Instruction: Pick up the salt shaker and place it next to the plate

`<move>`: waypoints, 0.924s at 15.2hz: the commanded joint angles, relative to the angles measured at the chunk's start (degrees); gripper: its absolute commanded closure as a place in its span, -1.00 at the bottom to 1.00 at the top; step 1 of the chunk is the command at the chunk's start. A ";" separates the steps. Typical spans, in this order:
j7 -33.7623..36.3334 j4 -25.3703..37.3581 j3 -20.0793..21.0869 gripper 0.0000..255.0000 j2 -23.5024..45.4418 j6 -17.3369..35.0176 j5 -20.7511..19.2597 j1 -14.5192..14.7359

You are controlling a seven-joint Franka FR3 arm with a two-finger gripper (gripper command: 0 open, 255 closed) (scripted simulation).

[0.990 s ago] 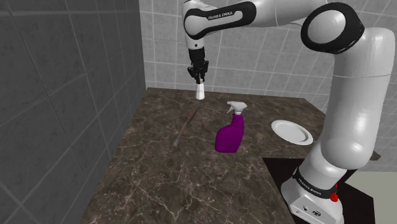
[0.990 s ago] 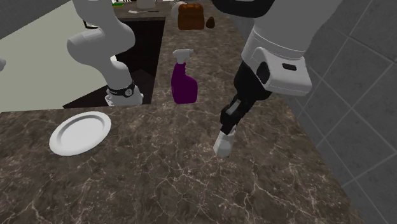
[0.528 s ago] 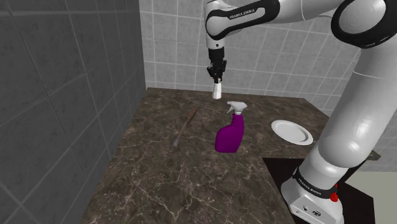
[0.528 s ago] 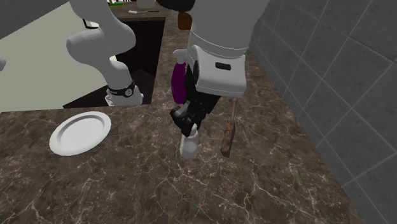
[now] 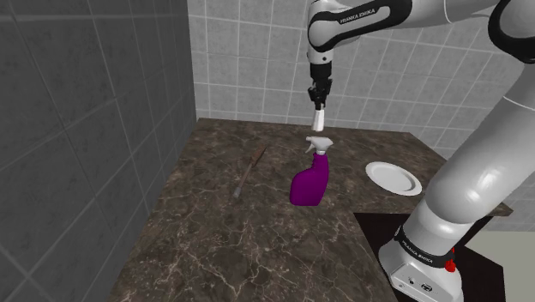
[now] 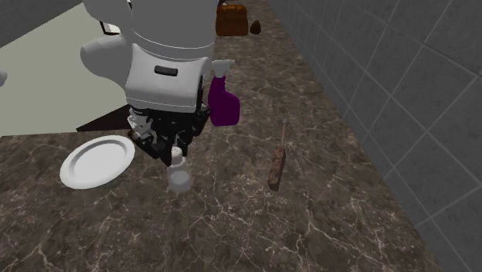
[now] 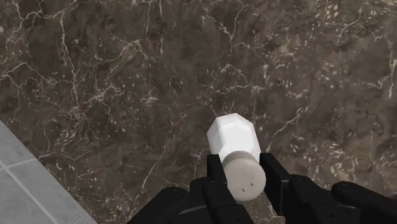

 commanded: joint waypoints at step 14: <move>-17.87 -9.95 -11.13 1.00 -12.46 1.58 -5.25 -8.57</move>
